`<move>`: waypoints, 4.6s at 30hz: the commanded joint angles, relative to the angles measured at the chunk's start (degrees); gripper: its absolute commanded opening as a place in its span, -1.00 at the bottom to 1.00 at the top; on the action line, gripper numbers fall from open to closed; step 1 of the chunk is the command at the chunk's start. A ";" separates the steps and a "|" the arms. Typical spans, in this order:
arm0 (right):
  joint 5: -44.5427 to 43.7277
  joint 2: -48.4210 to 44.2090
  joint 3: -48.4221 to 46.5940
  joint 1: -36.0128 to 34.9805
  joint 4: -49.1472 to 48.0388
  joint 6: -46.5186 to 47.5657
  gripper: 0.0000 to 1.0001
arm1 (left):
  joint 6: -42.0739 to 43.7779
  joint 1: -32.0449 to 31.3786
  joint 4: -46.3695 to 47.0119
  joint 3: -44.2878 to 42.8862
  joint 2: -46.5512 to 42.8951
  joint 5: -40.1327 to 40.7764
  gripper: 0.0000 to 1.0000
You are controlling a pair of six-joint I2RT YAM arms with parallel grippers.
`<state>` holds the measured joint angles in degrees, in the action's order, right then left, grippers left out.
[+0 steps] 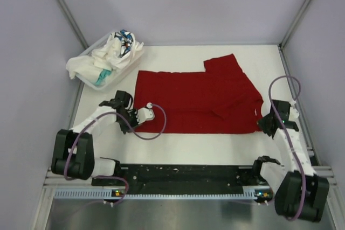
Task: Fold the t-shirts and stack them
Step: Fold the flattened tshirt in 1/3 of the way
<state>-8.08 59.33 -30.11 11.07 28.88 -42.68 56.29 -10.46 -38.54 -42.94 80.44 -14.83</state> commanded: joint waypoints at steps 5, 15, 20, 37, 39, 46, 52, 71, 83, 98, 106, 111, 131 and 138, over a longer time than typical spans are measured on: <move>-6.24 -19.77 4.54 0.88 11.54 -12.95 0.52 | 4.26 -0.18 -14.10 3.91 -12.06 -4.86 -0.10; 7.81 -9.69 -13.30 -20.25 4.87 11.47 -0.85 | -7.24 2.37 -12.96 -3.99 -13.12 3.41 0.29; 5.71 1.55 -12.61 -37.59 -0.22 10.86 -1.00 | -13.48 4.12 -9.45 -4.26 -10.58 4.28 0.29; -14.67 34.34 -31.22 -44.03 2.05 13.66 -1.00 | -14.72 6.59 -8.48 -7.07 -8.99 5.16 0.31; -17.40 38.29 -35.96 -43.51 2.49 16.73 -1.00 | -14.28 6.68 -8.48 -7.07 -9.08 5.60 0.31; -17.06 52.37 -57.58 -42.89 4.24 27.20 -1.00 | -13.84 7.29 -9.26 -8.48 -9.08 6.30 0.32; -17.24 43.00 -55.70 -42.97 9.08 25.02 -1.00 | -13.40 7.47 -9.44 -8.22 -9.95 6.31 0.31; 4.38 25.04 -17.00 -31.90 -6.90 1.82 -0.05 | -13.76 7.47 -10.23 -7.60 -10.48 3.05 0.33; 2.37 28.73 -18.57 -31.73 -10.16 -2.24 -0.13 | -12.79 7.47 -9.18 -6.63 -10.57 4.81 0.32; -2.21 39.82 -35.90 -30.23 -1.82 7.95 -0.23 | -12.17 7.56 -10.06 -6.98 -11.10 5.60 0.32; -5.55 37.96 -36.33 -30.05 0.47 14.10 -0.29 | -10.15 6.68 -14.54 -6.64 -9.96 -5.73 0.27; -4.50 39.90 -40.20 -29.88 3.28 14.21 -0.48 | -10.33 5.98 -14.71 -5.58 -10.13 -5.56 0.26; 2.27 45.52 -43.19 -33.75 0.82 21.40 -0.31 | -9.45 5.89 -14.72 -5.31 -10.66 -3.63 0.25; 4.29 46.67 -44.16 -33.75 1.79 22.72 -0.80 | -9.18 5.98 -14.63 -5.58 -10.31 -3.36 0.25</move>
<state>-5.48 105.60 -70.87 -22.72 30.81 -21.19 46.19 -4.38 -52.64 -48.60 70.98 -18.09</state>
